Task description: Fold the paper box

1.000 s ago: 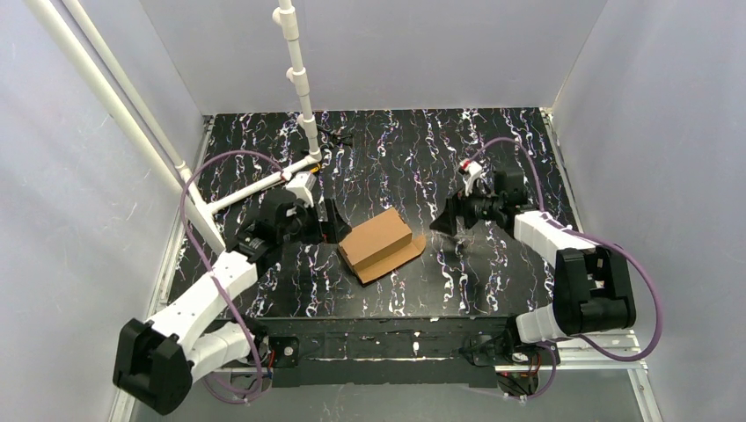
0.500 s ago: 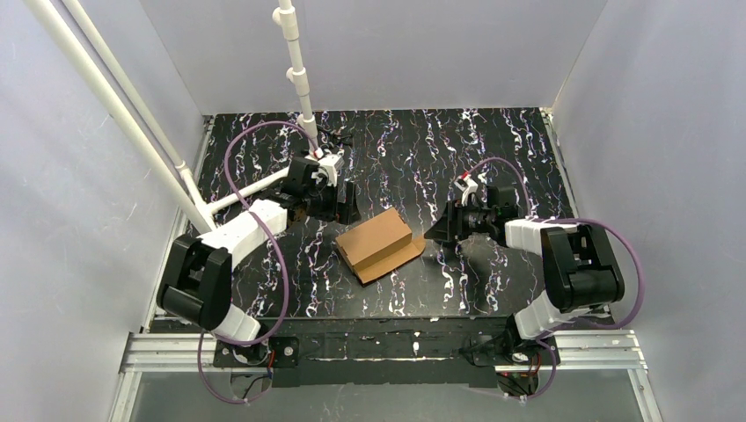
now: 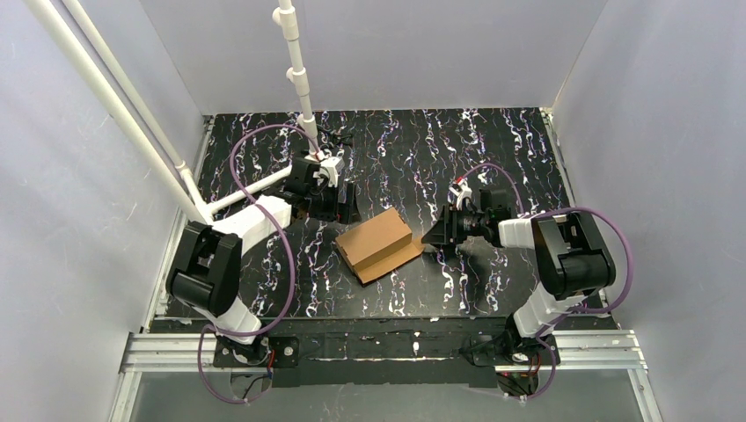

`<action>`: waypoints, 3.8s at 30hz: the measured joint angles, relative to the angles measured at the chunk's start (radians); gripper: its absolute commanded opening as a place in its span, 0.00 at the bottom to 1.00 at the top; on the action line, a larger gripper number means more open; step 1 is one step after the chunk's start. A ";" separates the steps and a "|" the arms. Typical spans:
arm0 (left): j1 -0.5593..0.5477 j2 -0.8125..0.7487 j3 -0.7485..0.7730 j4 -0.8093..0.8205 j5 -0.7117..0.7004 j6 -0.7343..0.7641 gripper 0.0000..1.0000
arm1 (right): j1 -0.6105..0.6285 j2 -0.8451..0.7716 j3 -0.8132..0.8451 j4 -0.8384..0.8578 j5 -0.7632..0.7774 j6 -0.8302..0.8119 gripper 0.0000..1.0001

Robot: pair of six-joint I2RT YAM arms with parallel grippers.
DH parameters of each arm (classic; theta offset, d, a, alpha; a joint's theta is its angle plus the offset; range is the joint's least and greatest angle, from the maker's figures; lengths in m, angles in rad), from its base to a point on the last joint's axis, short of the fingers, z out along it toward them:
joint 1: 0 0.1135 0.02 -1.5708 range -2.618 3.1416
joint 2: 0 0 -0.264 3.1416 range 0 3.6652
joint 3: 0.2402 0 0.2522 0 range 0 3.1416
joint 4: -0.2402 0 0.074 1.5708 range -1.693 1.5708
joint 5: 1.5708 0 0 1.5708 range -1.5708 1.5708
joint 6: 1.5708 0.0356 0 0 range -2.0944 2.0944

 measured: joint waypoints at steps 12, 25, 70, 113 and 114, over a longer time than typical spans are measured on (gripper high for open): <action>0.005 0.023 -0.061 0.082 0.093 -0.082 0.94 | 0.009 0.048 0.004 0.018 -0.045 0.022 0.43; 0.006 0.022 -0.171 0.155 0.129 -0.203 0.92 | 0.014 0.078 0.030 -0.001 -0.058 0.029 0.28; 0.005 -0.122 -0.316 0.221 0.174 -0.500 0.87 | 0.085 0.077 0.180 -0.306 -0.008 -0.291 0.19; -0.027 0.053 -0.206 0.240 0.174 -0.476 0.72 | 0.269 0.023 0.287 -0.426 0.314 -0.493 0.06; -0.027 0.054 -0.206 0.241 0.172 -0.477 0.72 | 0.272 0.023 0.288 -0.426 0.318 -0.494 0.06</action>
